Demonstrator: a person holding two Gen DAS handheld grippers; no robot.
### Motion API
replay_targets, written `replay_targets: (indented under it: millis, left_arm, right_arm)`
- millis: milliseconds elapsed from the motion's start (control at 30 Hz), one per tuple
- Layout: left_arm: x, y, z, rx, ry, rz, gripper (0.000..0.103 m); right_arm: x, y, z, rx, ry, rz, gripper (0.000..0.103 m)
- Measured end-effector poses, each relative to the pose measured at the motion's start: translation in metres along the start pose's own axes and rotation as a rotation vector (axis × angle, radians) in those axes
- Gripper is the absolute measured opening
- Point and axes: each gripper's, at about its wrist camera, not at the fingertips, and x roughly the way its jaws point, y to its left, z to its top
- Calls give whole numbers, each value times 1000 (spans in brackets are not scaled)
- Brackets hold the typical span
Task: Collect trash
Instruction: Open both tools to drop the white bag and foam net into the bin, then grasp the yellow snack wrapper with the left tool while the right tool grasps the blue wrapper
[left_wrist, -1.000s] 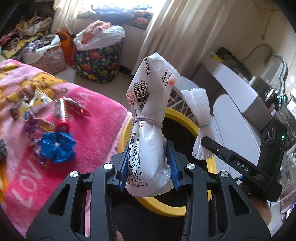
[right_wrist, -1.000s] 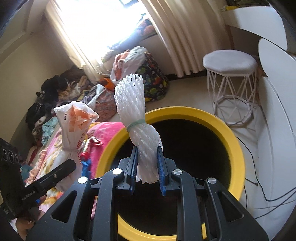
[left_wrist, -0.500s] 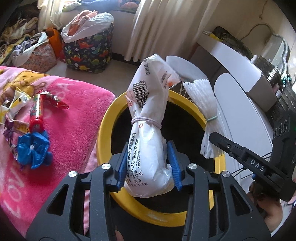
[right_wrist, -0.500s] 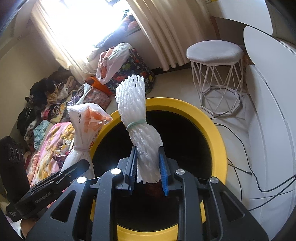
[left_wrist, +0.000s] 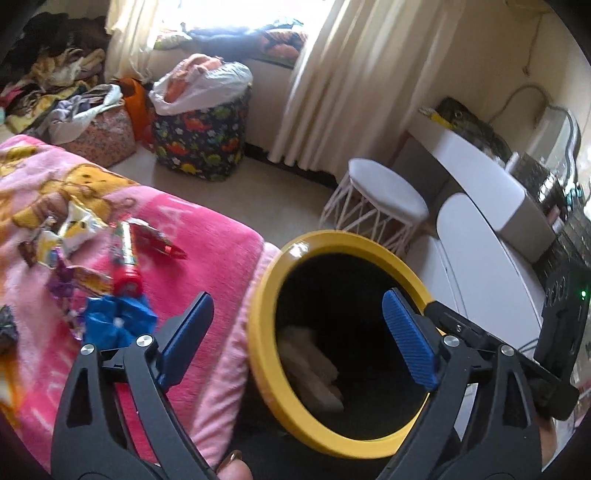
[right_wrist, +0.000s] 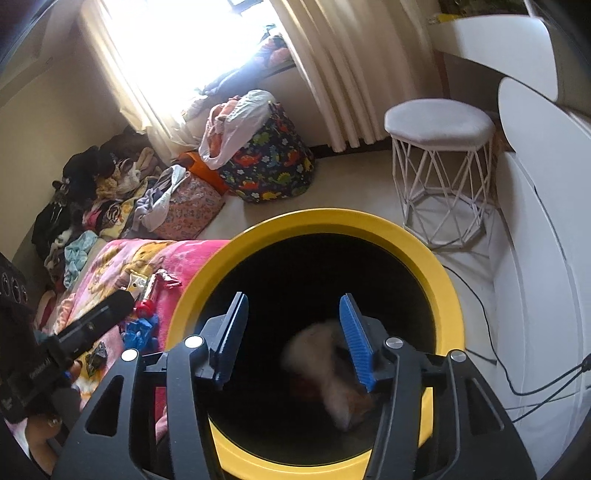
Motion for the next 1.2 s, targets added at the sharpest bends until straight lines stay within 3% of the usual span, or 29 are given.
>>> replay_targets:
  millis: [600,900,1200]
  left_arm:
    - [-63,72,10,-99,-170,145,90]
    - [-84,120,8,-175,-196,212,90]
    - [-96,165,5,-253,-201,267,90]
  right_arm:
    - [0,89,3,-190,-44,149,61]
    - [19,136,-12,-265,18,237,63]
    - [47,173,-27,-334,96,266,63]
